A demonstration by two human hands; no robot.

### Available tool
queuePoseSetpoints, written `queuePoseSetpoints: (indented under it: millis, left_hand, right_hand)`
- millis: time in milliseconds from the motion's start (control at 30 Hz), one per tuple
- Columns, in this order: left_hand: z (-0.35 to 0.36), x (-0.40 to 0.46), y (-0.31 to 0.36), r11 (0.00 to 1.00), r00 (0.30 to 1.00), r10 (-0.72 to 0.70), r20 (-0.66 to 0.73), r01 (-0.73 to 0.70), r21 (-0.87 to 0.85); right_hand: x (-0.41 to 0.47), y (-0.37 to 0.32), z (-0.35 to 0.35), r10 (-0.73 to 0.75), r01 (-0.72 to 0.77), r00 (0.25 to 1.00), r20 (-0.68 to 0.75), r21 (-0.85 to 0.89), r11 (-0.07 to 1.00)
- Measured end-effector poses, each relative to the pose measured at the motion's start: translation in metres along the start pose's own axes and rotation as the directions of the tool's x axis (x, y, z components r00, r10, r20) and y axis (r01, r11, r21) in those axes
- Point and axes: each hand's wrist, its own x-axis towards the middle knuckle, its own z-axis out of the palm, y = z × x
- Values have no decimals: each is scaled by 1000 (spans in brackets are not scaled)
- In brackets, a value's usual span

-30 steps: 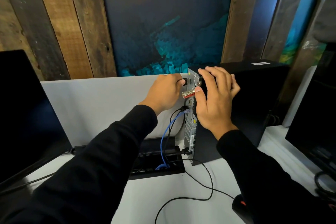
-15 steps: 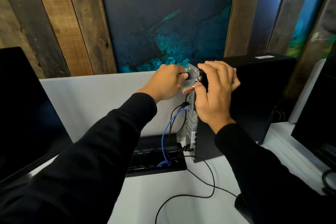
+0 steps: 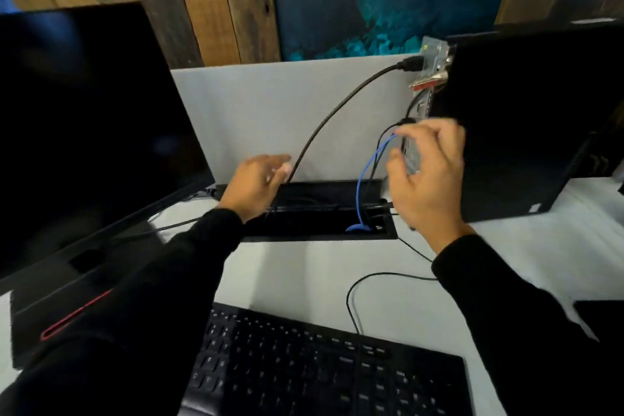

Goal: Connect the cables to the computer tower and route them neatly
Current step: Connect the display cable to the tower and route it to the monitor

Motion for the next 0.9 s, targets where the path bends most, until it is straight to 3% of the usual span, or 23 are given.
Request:
queuePoseSetpoints:
  millis: [67, 133, 200, 300, 433, 533, 700, 767, 900]
  left_hand:
    - [10, -26, -21, 997, 995, -76, 62, 74, 33]
    - [19, -38, -33, 992, 989, -121, 81, 118, 33]
    - [26, -39, -40, 992, 991, -119, 67, 116, 40]
    - [39, -38, -41, 997, 993, -73, 92, 69, 43]
    - [54, -38, -46, 999, 991, -51, 122, 53, -8]
    - [63, -34, -56, 999, 995, -47, 90, 49, -24]
    - [66, -31, -66, 983, 973, -129, 193, 152, -107]
    - [66, -33, -70, 960, 953, -184, 241, 227, -164]
    - [73, -32, -77, 983, 929, -151, 338, 176, -43]
  right_hand:
    - [-18, -12, 20, 4, -23, 966, 260, 72, 997]
    - [-32, -22, 45, 73, -76, 810, 582, -19, 997]
    - [-40, -28, 66, 159, -68, 635, 756, -150, 986]
    - [-44, -34, 91, 185, -34, 552, 813, -200, 979]
    - [-50, -34, 127, 161, 126, 451, 878, -242, 962]
    - [-56, -40, 148, 221, 125, 379, 899, -287, 950]
    - [-64, -49, 163, 264, 180, 409, 874, -361, 915]
    - [-67, -50, 165, 299, 193, 384, 874, -393, 899]
    - [-76, -47, 161, 326, 213, 327, 887, -405, 889]
